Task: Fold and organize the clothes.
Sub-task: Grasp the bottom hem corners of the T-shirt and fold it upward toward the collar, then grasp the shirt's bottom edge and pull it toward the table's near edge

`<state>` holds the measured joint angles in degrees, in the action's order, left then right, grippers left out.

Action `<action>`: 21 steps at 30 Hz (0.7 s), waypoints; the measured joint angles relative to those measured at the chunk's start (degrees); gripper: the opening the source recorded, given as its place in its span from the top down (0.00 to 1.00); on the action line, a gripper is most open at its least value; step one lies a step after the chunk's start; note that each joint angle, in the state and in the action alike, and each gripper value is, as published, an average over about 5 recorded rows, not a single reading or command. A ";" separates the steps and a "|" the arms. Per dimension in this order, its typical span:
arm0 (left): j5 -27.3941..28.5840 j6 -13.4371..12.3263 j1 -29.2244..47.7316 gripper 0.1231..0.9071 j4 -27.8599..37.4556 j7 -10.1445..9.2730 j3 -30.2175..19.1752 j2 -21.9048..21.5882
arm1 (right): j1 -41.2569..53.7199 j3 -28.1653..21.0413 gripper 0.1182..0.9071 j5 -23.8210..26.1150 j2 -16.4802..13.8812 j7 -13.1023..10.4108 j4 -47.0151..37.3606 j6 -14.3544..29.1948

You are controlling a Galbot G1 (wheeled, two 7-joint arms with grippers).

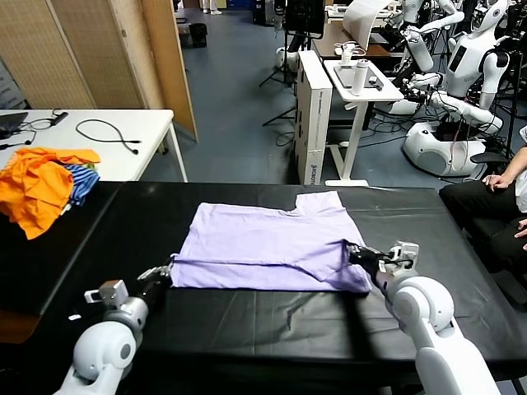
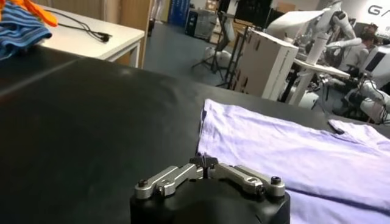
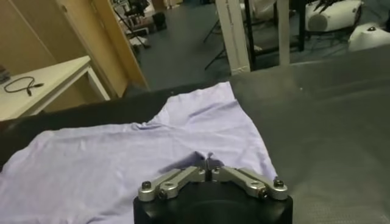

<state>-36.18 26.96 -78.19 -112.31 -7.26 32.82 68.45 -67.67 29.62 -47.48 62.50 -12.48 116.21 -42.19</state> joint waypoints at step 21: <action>3.32 0.15 -5.78 0.00 -3.44 0.37 0.12 1.83 | -13.19 3.20 0.15 7.61 -1.24 5.33 4.62 0.00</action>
<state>-32.86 27.11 -83.97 -115.75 -6.88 32.94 70.28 -80.86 32.81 -39.87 61.26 -7.15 120.82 -42.19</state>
